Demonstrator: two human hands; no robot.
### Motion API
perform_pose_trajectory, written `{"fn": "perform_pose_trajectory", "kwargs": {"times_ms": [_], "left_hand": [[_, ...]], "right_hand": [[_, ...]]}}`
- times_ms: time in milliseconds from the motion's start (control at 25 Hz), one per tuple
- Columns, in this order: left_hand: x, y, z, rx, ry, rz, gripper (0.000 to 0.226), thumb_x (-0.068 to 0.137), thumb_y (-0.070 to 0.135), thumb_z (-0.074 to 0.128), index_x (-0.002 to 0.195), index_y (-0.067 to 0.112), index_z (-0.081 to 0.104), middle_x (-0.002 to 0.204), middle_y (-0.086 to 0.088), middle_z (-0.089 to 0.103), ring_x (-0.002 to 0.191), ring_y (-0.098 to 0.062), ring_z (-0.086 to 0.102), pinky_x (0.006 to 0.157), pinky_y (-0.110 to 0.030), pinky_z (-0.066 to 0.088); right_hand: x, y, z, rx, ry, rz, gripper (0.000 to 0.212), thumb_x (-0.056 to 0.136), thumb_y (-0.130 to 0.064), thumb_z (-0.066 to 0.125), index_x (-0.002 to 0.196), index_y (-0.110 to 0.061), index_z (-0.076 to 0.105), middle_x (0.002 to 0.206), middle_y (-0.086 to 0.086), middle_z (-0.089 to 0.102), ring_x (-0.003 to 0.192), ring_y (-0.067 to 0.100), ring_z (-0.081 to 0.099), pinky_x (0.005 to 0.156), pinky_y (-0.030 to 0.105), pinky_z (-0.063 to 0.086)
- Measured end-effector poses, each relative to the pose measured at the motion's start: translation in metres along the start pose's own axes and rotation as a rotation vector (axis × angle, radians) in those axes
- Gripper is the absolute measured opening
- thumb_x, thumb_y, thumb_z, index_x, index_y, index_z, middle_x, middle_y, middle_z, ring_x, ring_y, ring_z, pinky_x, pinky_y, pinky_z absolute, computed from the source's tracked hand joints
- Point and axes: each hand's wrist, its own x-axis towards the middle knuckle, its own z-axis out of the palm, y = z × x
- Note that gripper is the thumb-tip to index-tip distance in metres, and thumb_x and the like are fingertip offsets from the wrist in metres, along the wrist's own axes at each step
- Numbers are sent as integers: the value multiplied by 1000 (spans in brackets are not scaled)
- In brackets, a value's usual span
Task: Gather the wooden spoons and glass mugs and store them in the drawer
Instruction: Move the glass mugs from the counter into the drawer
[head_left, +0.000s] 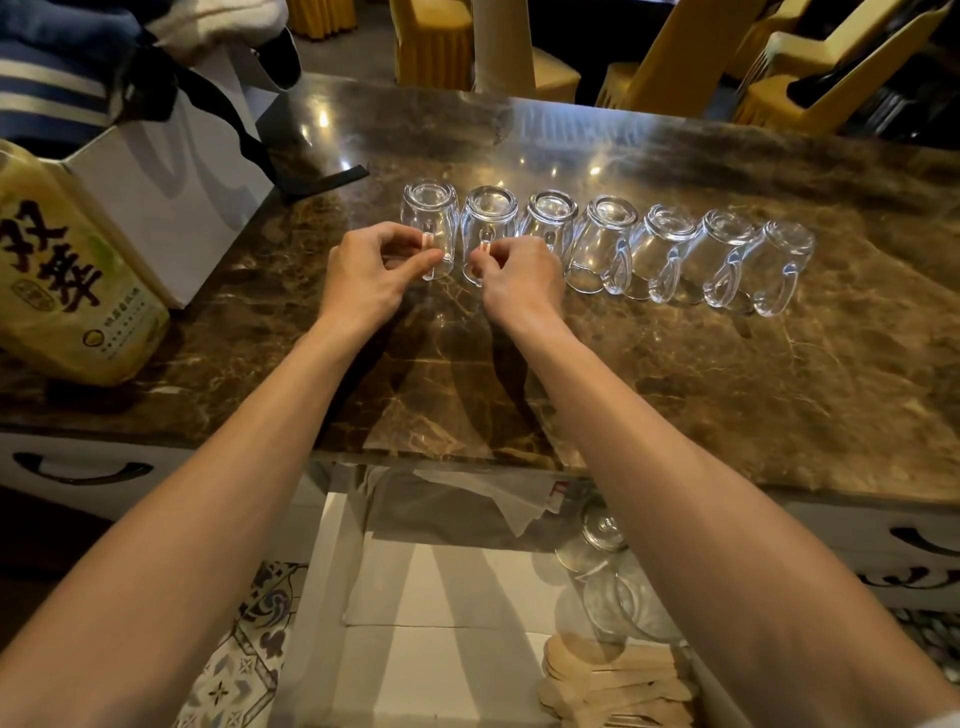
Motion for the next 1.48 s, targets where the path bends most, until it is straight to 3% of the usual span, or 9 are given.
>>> {"fn": "perform_pose_trajectory", "kwargs": {"times_ms": [120, 280, 400, 600, 800, 1120, 1480], "left_hand": [[-3, 0, 5, -5, -9, -10, 24, 80, 26, 72, 101, 17, 67, 80, 14, 62, 70, 9, 58, 63, 0, 44], [-6, -1, 6, 11, -12, -11, 22, 83, 25, 69, 103, 16, 66, 85, 9, 64, 73, 3, 60, 70, -10, 48], [-6, 1, 1, -1, -13, -4, 23, 83, 24, 69, 104, 15, 66, 85, 8, 65, 78, -3, 63, 76, -19, 52], [-9, 8, -8, 3, -12, 14, 25, 84, 24, 68, 107, 14, 65, 90, 5, 66, 83, -5, 64, 76, -18, 51], [-24, 24, -21, 16, -42, 82, 24, 84, 24, 67, 107, 16, 64, 91, 7, 64, 82, 1, 61, 72, -10, 50], [-67, 49, -40, -58, -117, 144, 25, 80, 24, 70, 104, 22, 63, 90, 14, 63, 83, 5, 61, 75, -8, 48], [-119, 60, -66, -159, -155, 159, 28, 73, 33, 68, 100, 23, 66, 90, 11, 68, 83, -1, 65, 73, -10, 50]], "right_hand": [[-1, 1, 2, -34, -17, 11, 21, 93, -29, 57, 91, -15, 72, 70, -5, 58, 54, -4, 42, 41, 13, 24], [-6, 1, 0, -27, -44, -1, 20, 93, -27, 58, 95, -15, 73, 84, 2, 68, 66, 9, 57, 51, 18, 35], [-8, -4, -4, 2, -42, -29, 20, 93, -26, 58, 95, -12, 73, 85, 4, 70, 71, 13, 61, 49, 17, 37], [-13, -12, -15, 39, -49, -99, 20, 93, -24, 58, 93, -11, 73, 85, 4, 72, 71, 13, 64, 61, 23, 51], [-22, -13, -32, 65, -43, -151, 21, 93, -25, 58, 91, -10, 73, 85, 6, 72, 78, 20, 67, 77, 41, 56], [-63, -1, -68, 103, -64, -224, 19, 91, -27, 61, 90, -14, 74, 79, 3, 72, 75, 18, 67, 76, 42, 56], [-119, 8, -94, 185, -100, -297, 17, 89, -24, 63, 86, -10, 72, 76, 12, 71, 75, 32, 66, 72, 51, 54]]}}
